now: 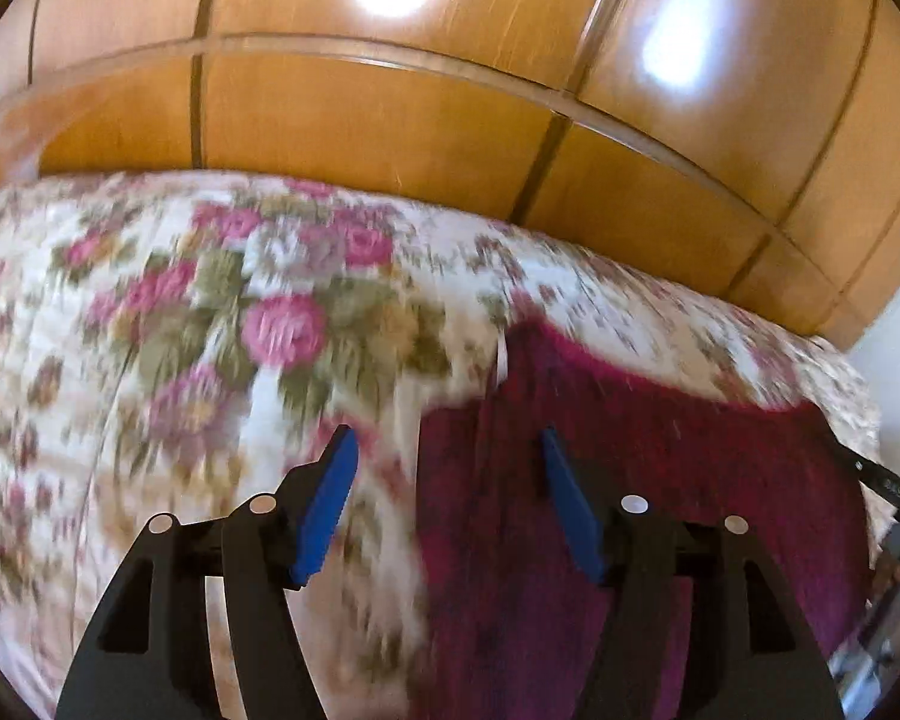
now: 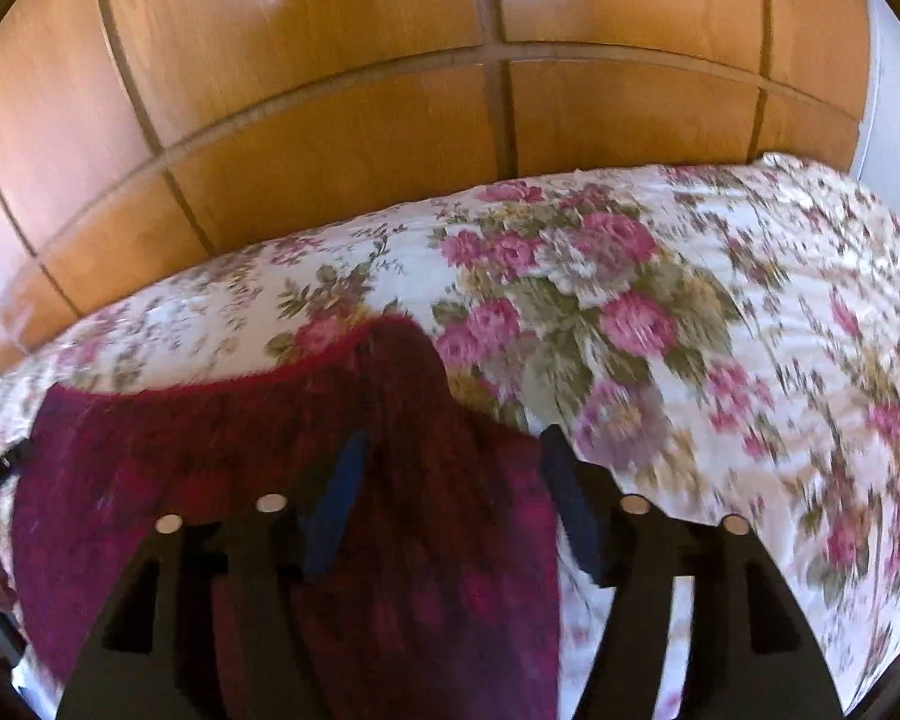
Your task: Fold small clothes
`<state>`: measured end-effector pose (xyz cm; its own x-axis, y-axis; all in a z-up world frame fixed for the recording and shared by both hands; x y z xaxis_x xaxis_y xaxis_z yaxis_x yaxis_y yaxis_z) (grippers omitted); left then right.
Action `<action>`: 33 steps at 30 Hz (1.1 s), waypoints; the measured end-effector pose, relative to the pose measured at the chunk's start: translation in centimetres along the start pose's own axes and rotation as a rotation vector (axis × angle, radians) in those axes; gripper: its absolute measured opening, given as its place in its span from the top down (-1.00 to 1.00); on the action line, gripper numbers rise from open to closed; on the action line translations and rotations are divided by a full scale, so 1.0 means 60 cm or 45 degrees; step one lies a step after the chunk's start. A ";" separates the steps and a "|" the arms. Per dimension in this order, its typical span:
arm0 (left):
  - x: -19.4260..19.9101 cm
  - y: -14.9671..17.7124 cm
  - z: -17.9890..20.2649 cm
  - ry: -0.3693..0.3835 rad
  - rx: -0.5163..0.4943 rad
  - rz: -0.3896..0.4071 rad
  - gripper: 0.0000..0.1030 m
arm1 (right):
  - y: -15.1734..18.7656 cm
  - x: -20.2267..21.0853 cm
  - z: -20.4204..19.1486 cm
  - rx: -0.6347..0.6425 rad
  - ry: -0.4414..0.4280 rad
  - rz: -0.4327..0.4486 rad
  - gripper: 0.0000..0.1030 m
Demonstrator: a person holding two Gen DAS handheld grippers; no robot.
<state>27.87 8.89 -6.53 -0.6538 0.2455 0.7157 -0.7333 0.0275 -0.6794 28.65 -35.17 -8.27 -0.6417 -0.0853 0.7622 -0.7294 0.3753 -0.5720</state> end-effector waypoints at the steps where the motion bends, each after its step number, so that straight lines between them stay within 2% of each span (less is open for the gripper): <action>1: 0.014 0.018 0.002 0.026 -0.007 0.001 -0.20 | 0.013 0.013 0.009 -0.017 -0.029 -0.011 -0.33; 4: 0.067 0.093 0.017 0.198 0.008 0.000 -0.24 | 0.066 0.051 0.044 -0.074 -0.137 -0.063 -0.54; 6: 0.091 0.136 0.031 0.282 0.016 -0.007 -0.31 | 0.105 0.071 0.062 -0.112 -0.195 -0.099 -0.59; 11: 0.112 0.227 0.062 0.419 0.106 -0.062 -0.33 | 0.199 0.094 0.090 -0.178 -0.224 -0.158 -0.58; 12: 0.111 0.235 0.067 0.431 0.114 -0.068 -0.22 | 0.208 0.096 0.091 -0.187 -0.231 -0.160 -0.42; 13: 0.106 0.242 0.073 0.441 0.125 -0.078 0.02 | 0.215 0.097 0.092 -0.190 -0.238 -0.159 -0.19; 14: 0.103 0.244 0.075 0.431 0.127 -0.084 0.09 | 0.221 0.099 0.090 -0.193 -0.237 -0.150 -0.10; 15: 0.101 0.242 0.077 0.442 0.130 -0.086 0.33 | 0.223 0.101 0.087 -0.192 -0.241 -0.148 0.14; 16: 0.098 0.235 0.076 0.455 0.143 -0.092 0.45 | 0.222 0.105 0.087 -0.188 -0.236 -0.139 0.35; 18: 0.106 0.226 0.074 0.464 0.141 -0.085 0.55 | 0.217 0.121 0.083 -0.183 -0.248 -0.119 0.53; 25: 0.176 0.226 0.057 0.477 0.104 -0.052 0.64 | 0.226 0.194 0.074 -0.147 -0.313 -0.103 0.61; 29: 0.224 0.263 0.063 0.477 0.084 -0.074 0.64 | 0.275 0.235 0.086 -0.146 -0.323 -0.171 0.62; 33: 0.246 0.317 0.072 0.449 0.055 -0.159 0.58 | 0.324 0.245 0.105 -0.145 -0.271 -0.247 0.62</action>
Point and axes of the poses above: each gripper's, at about its wrist camera, not at the fingertips, and x roughly against the way its jaws point, z to its right, y to its underside, the point moved 5 cm from there along -x, roughly the way its jaws point, and after that the axes turned 10 degrees about -x, right-handed, at the moved point
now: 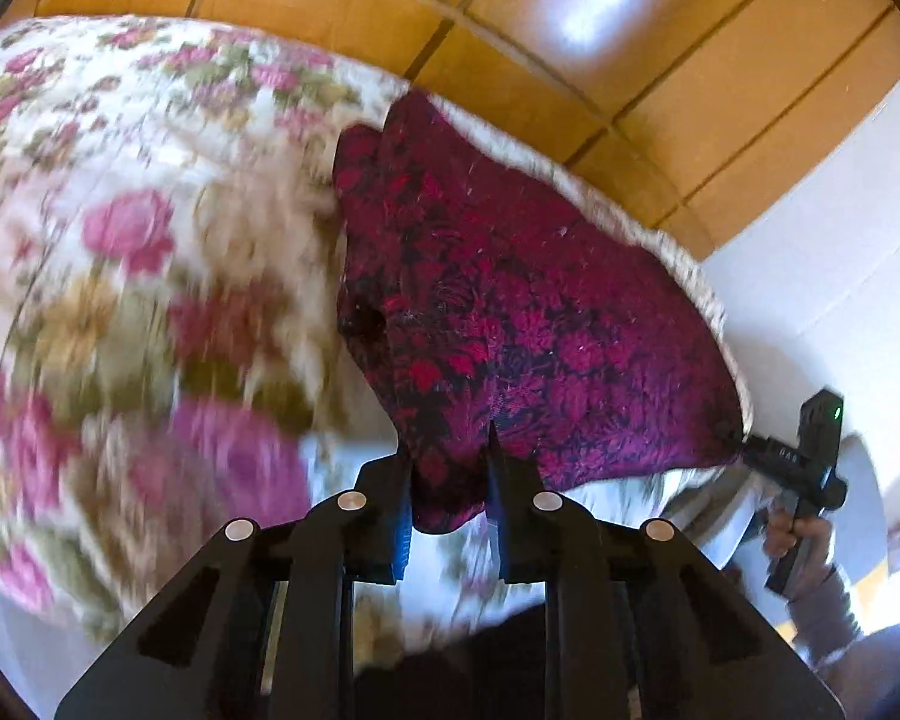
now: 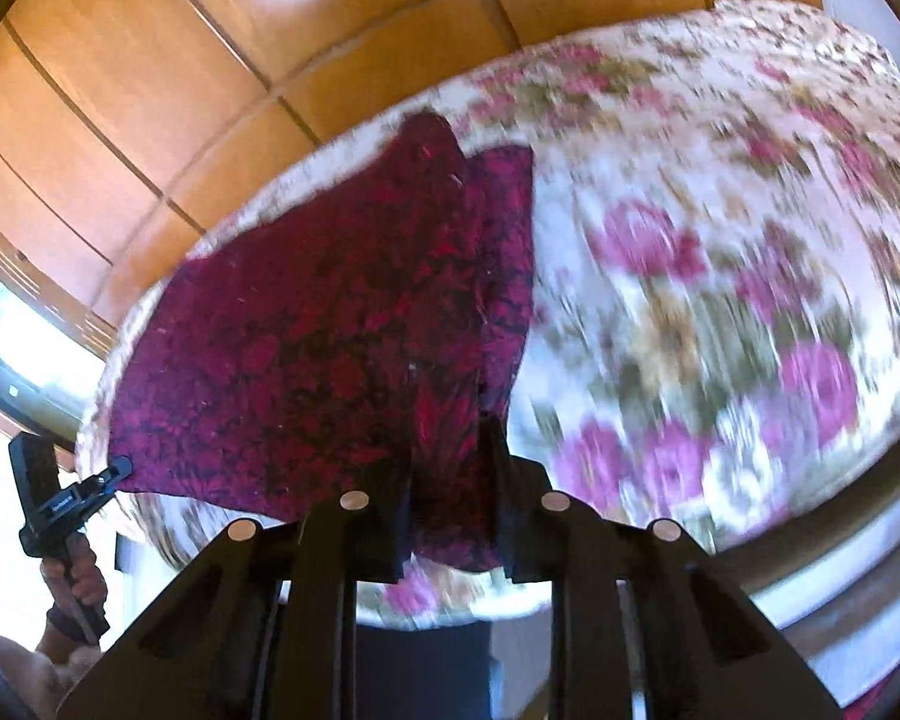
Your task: Fold small clothes
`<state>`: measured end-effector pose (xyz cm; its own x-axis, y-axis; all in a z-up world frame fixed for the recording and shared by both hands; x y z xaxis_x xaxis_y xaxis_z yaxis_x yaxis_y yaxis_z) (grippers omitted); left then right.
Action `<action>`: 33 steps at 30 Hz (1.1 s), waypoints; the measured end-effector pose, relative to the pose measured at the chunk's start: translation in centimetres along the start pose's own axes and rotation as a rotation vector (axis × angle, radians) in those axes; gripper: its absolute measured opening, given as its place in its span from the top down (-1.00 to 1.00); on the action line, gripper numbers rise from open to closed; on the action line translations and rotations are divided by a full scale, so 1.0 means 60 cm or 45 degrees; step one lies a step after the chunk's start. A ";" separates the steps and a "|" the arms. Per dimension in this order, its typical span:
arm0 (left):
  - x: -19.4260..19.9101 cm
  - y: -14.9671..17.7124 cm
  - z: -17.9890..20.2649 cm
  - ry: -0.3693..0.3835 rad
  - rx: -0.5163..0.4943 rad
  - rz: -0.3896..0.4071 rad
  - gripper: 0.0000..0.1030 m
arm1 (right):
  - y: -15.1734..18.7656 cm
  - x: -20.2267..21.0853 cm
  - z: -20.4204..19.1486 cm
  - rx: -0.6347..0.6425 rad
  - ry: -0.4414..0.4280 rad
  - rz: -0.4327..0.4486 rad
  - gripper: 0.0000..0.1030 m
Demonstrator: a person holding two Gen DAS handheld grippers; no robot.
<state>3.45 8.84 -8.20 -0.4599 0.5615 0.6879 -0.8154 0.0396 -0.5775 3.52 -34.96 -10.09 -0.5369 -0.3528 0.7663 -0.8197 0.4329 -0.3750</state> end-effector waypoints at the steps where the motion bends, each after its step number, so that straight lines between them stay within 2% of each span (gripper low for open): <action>1: 0.003 0.008 0.001 -0.006 0.001 -0.009 0.52 | 0.005 0.001 0.005 -0.009 0.009 -0.006 0.62; 2: 0.008 0.007 -0.002 -0.001 0.006 -0.001 0.51 | 0.005 0.005 0.009 -0.027 -0.002 -0.008 0.62; 3: 0.016 0.001 -0.006 0.006 0.016 0.025 0.51 | 0.003 0.008 0.011 -0.039 -0.014 -0.004 0.53; 5: 0.030 -0.021 -0.024 0.009 0.054 0.076 0.51 | -0.014 0.022 0.011 -0.053 -0.020 0.055 0.26; 6: 0.036 -0.034 -0.034 0.011 0.074 0.101 0.40 | -0.030 0.031 0.008 -0.057 -0.020 0.102 0.06; 7: 0.038 -0.050 -0.044 0.003 0.090 0.127 0.19 | -0.043 0.034 0.003 -0.053 -0.022 0.127 0.04; 8: 0.041 -0.074 -0.056 -0.025 0.100 0.169 0.13 | -0.055 0.033 -0.003 -0.046 -0.023 0.143 0.04; 12: 0.020 -0.137 -0.074 -0.037 0.072 0.203 0.12 | -0.117 0.002 -0.027 0.000 0.004 0.192 0.03; 14: 0.002 -0.164 -0.079 -0.049 0.071 0.186 -0.02 | -0.144 -0.022 -0.038 0.016 0.030 0.195 0.01; 15: -0.011 -0.177 -0.082 -0.056 0.077 0.173 -0.23 | -0.158 -0.036 -0.045 0.027 0.036 0.191 -0.02; 18: -0.039 -0.213 -0.083 -0.036 0.074 0.179 -0.26 | -0.189 -0.071 -0.052 0.039 0.077 0.187 -0.16; 20: -0.062 -0.232 -0.084 -0.044 0.046 0.163 -0.11 | -0.198 -0.087 -0.058 0.045 0.085 0.174 -0.16; 21: -0.073 -0.237 -0.084 -0.054 0.042 0.142 0.17 | -0.201 -0.095 -0.059 0.049 0.089 0.167 -0.16; 22: -0.086 -0.242 -0.086 -0.048 0.047 0.119 0.60 | -0.203 -0.103 -0.062 0.058 0.090 0.153 -0.05; 23: -0.091 -0.243 -0.088 -0.063 0.053 0.110 0.77 | -0.203 -0.107 -0.065 0.072 0.090 0.148 0.10; 24: -0.091 -0.244 -0.089 -0.097 0.050 0.120 0.77 | -0.202 -0.108 -0.073 0.105 0.090 0.149 0.49; 25: -0.088 -0.242 -0.086 -0.141 0.031 0.148 0.78 | -0.201 -0.105 -0.079 0.130 0.110 0.168 0.55; 29: -0.110 -0.224 -0.088 -0.367 -0.047 0.109 0.79 | -0.201 -0.112 -0.082 0.177 0.200 0.211 0.65; 31: -0.131 -0.220 -0.097 -0.419 -0.052 0.070 0.77 | -0.203 -0.133 -0.076 0.192 0.256 0.205 0.65; 33: -0.131 -0.220 -0.089 -0.495 -0.086 0.072 0.76 | -0.205 -0.143 -0.070 0.177 0.265 0.200 0.63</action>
Point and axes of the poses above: each gripper's, at about its wrist camera, not at the fingertips, and x roughly against the way its jaws point, z to its right, y to its underside, the point moved 5 cm from there along -x, roughly the way its jaws point, and after that the axes turned 10 degrees about -x, right-handed, at the moved point
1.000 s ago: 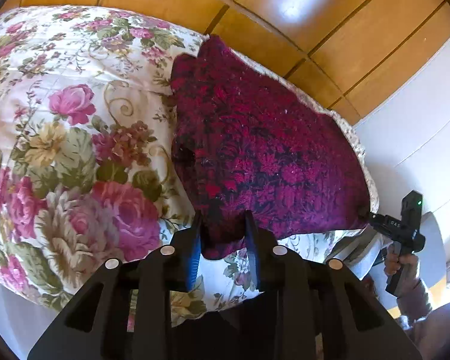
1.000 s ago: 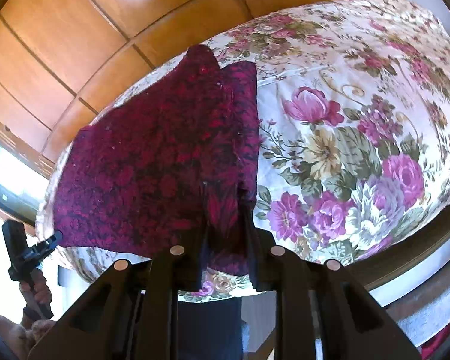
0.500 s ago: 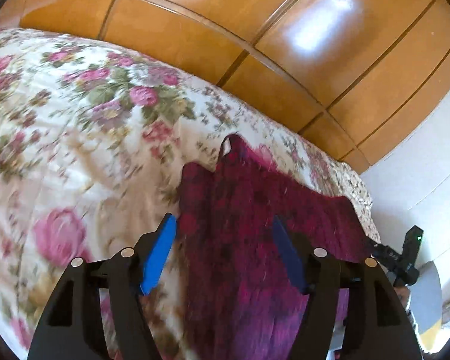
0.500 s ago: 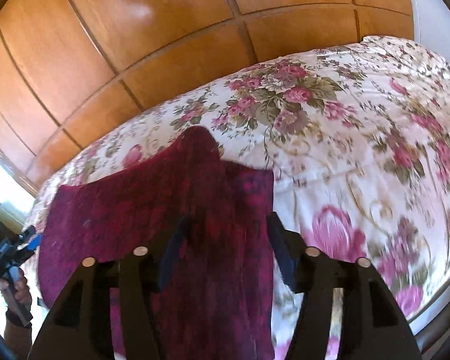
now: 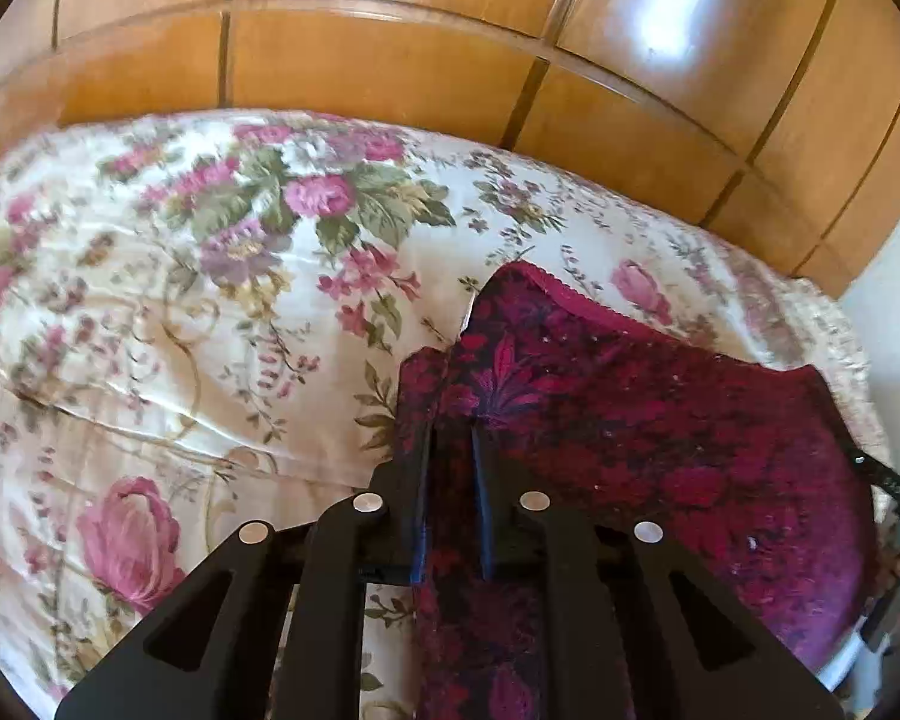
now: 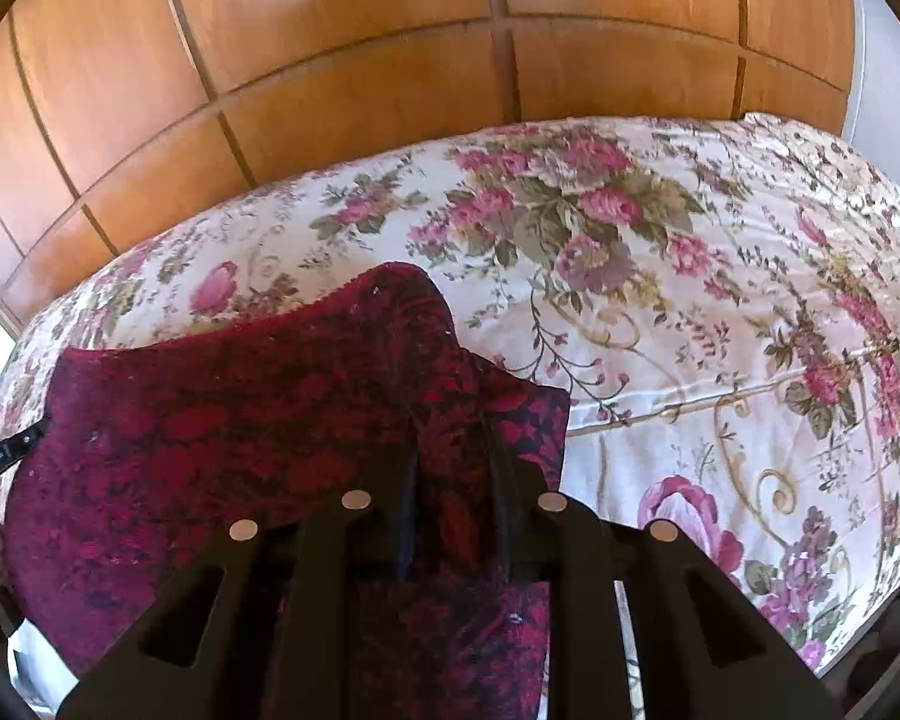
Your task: Fold small clothes
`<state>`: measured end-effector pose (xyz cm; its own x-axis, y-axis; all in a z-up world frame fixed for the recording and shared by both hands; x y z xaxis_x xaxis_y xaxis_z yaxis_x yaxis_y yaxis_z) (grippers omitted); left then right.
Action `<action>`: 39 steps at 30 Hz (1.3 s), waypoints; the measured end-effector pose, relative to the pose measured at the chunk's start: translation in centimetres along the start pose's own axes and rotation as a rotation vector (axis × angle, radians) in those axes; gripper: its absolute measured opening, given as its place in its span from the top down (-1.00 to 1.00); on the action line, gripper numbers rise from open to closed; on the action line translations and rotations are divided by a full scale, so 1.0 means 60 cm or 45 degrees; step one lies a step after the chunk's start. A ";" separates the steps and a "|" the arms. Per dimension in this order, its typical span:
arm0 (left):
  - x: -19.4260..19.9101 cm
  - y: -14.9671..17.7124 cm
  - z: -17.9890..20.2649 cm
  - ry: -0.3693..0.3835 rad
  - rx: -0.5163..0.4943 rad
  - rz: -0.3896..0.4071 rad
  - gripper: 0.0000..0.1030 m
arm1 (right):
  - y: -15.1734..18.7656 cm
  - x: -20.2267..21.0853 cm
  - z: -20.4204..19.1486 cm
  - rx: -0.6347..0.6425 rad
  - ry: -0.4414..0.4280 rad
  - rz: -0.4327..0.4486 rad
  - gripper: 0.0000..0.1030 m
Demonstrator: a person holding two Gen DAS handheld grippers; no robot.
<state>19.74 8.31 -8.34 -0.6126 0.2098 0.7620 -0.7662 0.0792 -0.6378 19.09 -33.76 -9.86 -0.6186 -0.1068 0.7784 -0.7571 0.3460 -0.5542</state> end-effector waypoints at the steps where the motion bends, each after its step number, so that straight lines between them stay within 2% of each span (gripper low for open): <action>1: 0.010 -0.004 0.010 -0.047 -0.039 0.013 0.76 | -0.001 -0.001 0.001 -0.002 0.000 0.002 0.63; 5: 0.050 -0.015 0.032 -0.143 -0.124 0.096 0.76 | 0.002 0.005 0.005 0.006 -0.007 0.006 0.60; 9: 0.079 -0.019 0.046 -0.173 -0.167 0.148 0.76 | 0.001 0.007 0.007 -0.030 -0.022 0.003 0.55; 11: 0.088 -0.018 0.055 -0.169 -0.177 0.159 0.76 | 0.000 0.009 0.009 -0.048 -0.025 0.007 0.41; 12: 0.090 -0.019 0.060 -0.170 -0.185 0.160 0.76 | -0.001 0.010 0.010 -0.054 -0.025 0.010 0.27; 13: 0.094 -0.017 0.063 -0.167 -0.192 0.162 0.76 | -0.001 0.012 0.014 -0.067 -0.014 0.017 -0.02; 14: 0.097 -0.016 0.068 -0.163 -0.193 0.163 0.76 | -0.002 0.015 0.019 -0.086 -0.007 0.023 -0.10; 17: 0.099 -0.013 0.082 -0.144 -0.193 0.157 0.76 | -0.002 0.025 0.029 -0.115 -0.042 0.023 -0.18; 19: 0.100 -0.010 0.093 -0.144 -0.205 0.152 0.76 | 0.000 0.031 0.037 -0.124 -0.054 0.023 -0.38; 20: 0.099 -0.008 0.099 -0.144 -0.211 0.151 0.76 | 0.002 0.035 0.042 -0.132 -0.063 0.022 -0.41; 25: 0.094 -0.004 0.126 -0.125 -0.231 0.133 0.76 | 0.021 0.048 0.071 -0.207 -0.166 -0.026 -0.71; 29: 0.089 0.000 0.151 -0.106 -0.257 0.122 0.76 | 0.045 0.052 0.096 -0.302 -0.288 -0.106 -0.84; 30: 0.087 0.002 0.161 -0.092 -0.267 0.117 0.70 | 0.053 0.051 0.102 -0.327 -0.318 -0.128 -0.86; 31: 0.086 0.003 0.167 -0.082 -0.273 0.116 0.51 | 0.059 0.050 0.106 -0.348 -0.337 -0.143 -0.90; 32: 0.087 0.004 0.177 -0.074 -0.280 0.128 -0.05 | 0.068 0.049 0.112 -0.378 -0.367 -0.166 -0.91; 33: 0.092 0.005 0.187 -0.072 -0.285 0.161 -0.30 | 0.074 0.049 0.116 -0.396 -0.390 -0.180 -0.93; 34: 0.095 0.006 0.197 -0.065 -0.294 0.181 -0.30 | 0.082 0.050 0.120 -0.414 -0.412 -0.190 -0.95; 39: 0.078 0.017 0.241 0.047 -0.337 0.139 -0.29 | 0.107 0.063 0.134 -0.470 -0.495 -0.202 -0.95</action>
Point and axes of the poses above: each gripper's, at about its wrist camera, not at the fingertips, and x roughly against the way its jaws point, z to its right, y to its underside, the point moved 5 cm from there along -x, roughly the way its jaws point, and after that the axes turned 10 degrees about -x, right-handed, at the moved point
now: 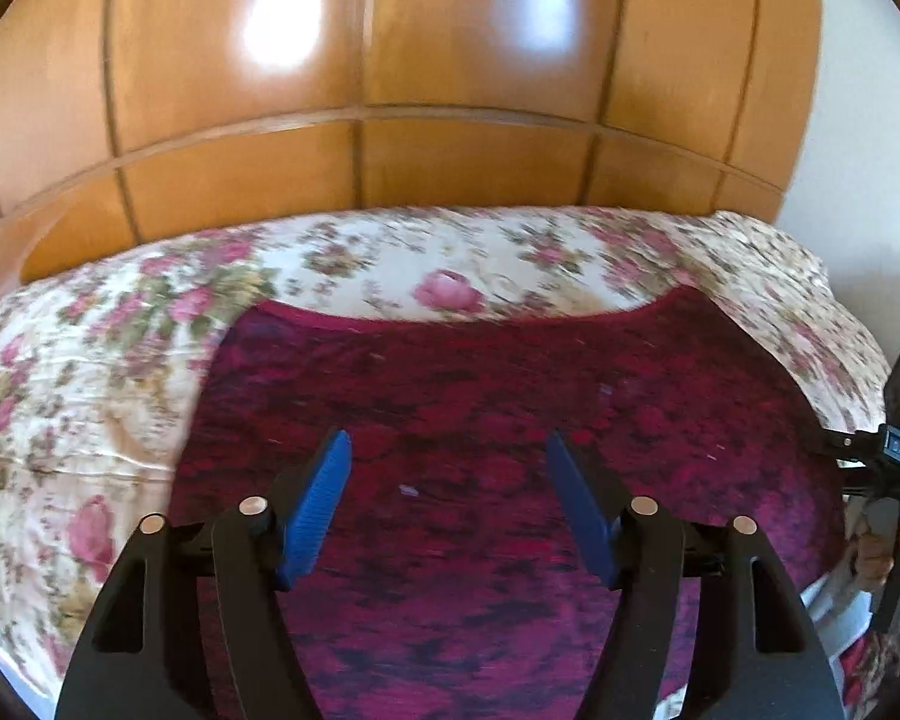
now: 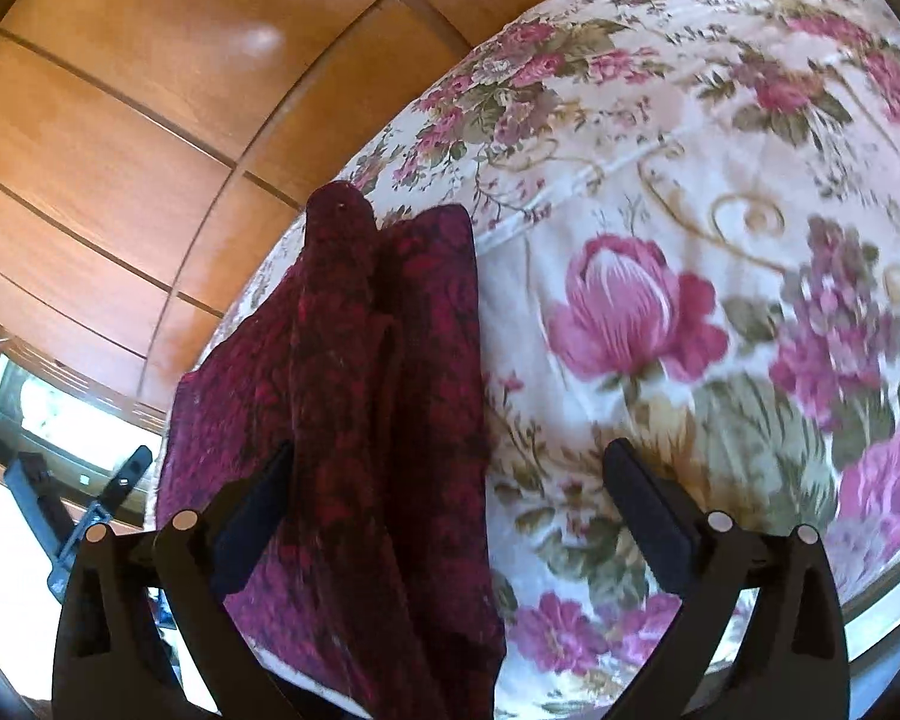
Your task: Fold small clothes
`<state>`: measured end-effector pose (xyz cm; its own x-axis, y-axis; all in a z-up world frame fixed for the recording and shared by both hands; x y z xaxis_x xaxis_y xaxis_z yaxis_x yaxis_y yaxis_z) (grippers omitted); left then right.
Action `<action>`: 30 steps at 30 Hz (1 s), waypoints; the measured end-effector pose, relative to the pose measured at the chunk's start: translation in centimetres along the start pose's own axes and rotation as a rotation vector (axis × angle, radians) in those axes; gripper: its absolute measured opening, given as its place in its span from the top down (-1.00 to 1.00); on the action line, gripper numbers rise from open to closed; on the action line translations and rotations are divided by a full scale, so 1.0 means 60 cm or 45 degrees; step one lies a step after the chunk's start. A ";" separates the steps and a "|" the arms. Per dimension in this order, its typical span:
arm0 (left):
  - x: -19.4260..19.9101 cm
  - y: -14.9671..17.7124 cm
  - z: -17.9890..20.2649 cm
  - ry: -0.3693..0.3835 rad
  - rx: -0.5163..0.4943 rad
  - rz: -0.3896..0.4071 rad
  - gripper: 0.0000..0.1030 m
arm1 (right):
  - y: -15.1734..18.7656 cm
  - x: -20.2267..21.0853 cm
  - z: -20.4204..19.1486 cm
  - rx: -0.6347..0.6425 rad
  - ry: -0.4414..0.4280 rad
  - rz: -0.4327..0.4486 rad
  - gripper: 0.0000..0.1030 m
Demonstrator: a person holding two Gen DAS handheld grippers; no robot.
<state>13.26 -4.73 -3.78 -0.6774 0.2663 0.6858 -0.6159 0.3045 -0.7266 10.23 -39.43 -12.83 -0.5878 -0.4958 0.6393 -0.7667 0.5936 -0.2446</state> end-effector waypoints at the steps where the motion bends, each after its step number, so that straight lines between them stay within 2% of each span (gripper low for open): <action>1: -0.004 0.002 0.008 0.033 0.005 -0.005 -0.19 | 0.005 0.003 0.001 -0.002 -0.009 -0.008 -0.95; 6: -0.023 0.012 0.040 0.149 -0.018 -0.038 0.18 | 0.026 0.012 0.008 -0.002 -0.047 -0.039 -0.95; 13: -0.055 0.029 0.042 0.177 -0.012 -0.085 0.18 | 0.044 0.007 0.001 0.022 -0.093 -0.074 -0.96; 19: -0.068 0.036 0.037 0.213 0.012 -0.086 0.18 | 0.063 -0.008 -0.019 0.067 -0.142 -0.139 -0.95; 23: -0.074 0.035 0.030 0.255 0.030 -0.087 0.18 | 0.073 -0.025 -0.037 0.113 -0.148 -0.171 -0.86; 26: -0.077 0.034 0.022 0.298 0.069 -0.089 0.18 | 0.078 -0.036 -0.054 0.135 -0.120 -0.172 -0.57; 28: -0.078 0.035 0.018 0.321 0.092 -0.087 0.18 | 0.081 -0.038 -0.062 0.129 -0.130 -0.178 -0.19; 30: -0.078 0.035 0.015 0.334 0.107 -0.085 0.18 | 0.083 -0.033 -0.077 0.166 -0.124 -0.159 -0.05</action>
<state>14.79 -6.16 -8.58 -0.5134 0.4791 0.7120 -0.6943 0.2558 -0.6727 8.78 -32.55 -11.97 -0.5036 -0.6230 0.5985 -0.8583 0.4399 -0.2642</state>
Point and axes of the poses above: each gripper's, at about its wrist camera, not at the fingertips, and x roughly against the way its jaws point, z to its right, y to its underside, the point moved 5 cm from there along -x, roughly the way its jaws point, and after that the axes turned 10 degrees about -x, right-handed, at the moved point
